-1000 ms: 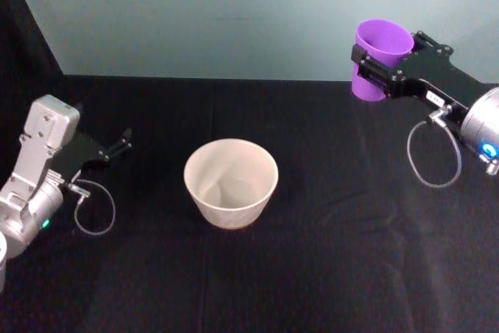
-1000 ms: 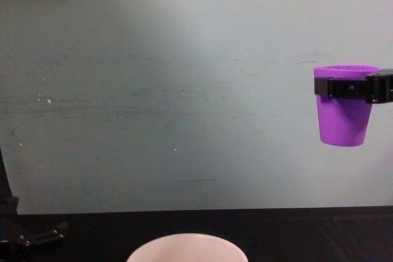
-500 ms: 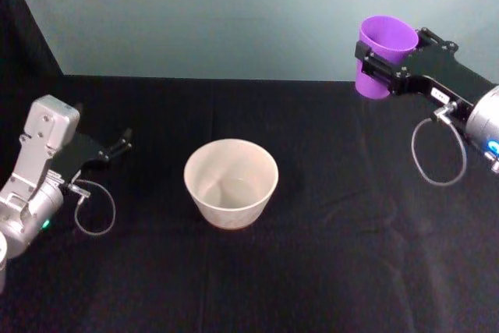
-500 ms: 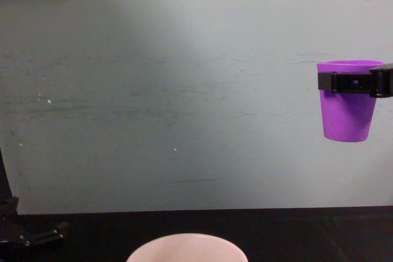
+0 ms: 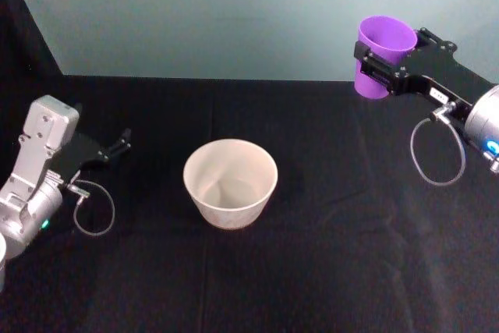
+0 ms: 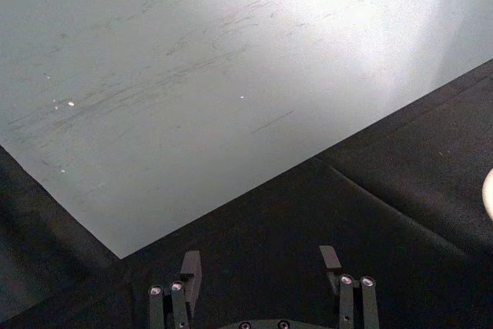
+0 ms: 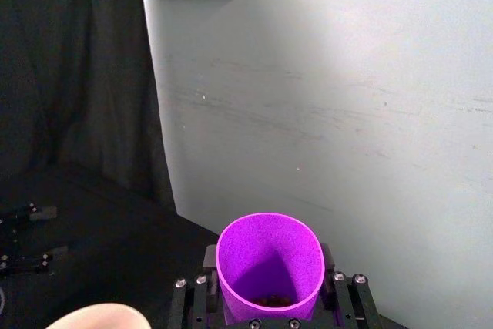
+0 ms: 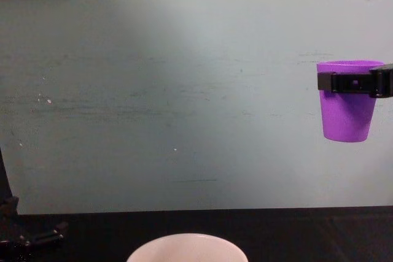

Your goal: Pick up the cup and pour the mung beans from the cup into the bowl.

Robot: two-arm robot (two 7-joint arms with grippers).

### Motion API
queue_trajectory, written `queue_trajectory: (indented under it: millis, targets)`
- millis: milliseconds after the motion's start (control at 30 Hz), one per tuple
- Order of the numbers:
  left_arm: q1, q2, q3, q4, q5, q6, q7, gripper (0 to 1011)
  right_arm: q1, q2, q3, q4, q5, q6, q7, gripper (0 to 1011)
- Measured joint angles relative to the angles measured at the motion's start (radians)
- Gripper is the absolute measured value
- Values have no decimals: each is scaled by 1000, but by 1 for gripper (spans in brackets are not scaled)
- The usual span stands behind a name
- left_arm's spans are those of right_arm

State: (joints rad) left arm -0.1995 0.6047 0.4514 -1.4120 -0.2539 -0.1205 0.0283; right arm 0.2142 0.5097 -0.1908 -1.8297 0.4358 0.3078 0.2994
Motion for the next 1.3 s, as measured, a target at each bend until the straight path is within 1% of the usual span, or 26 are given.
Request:
queue_trajectory:
  millis: [1300]
  targets:
    - [0, 0, 0, 0, 0, 0, 0, 1000, 0, -1, 0, 0, -1, 0, 0, 732]
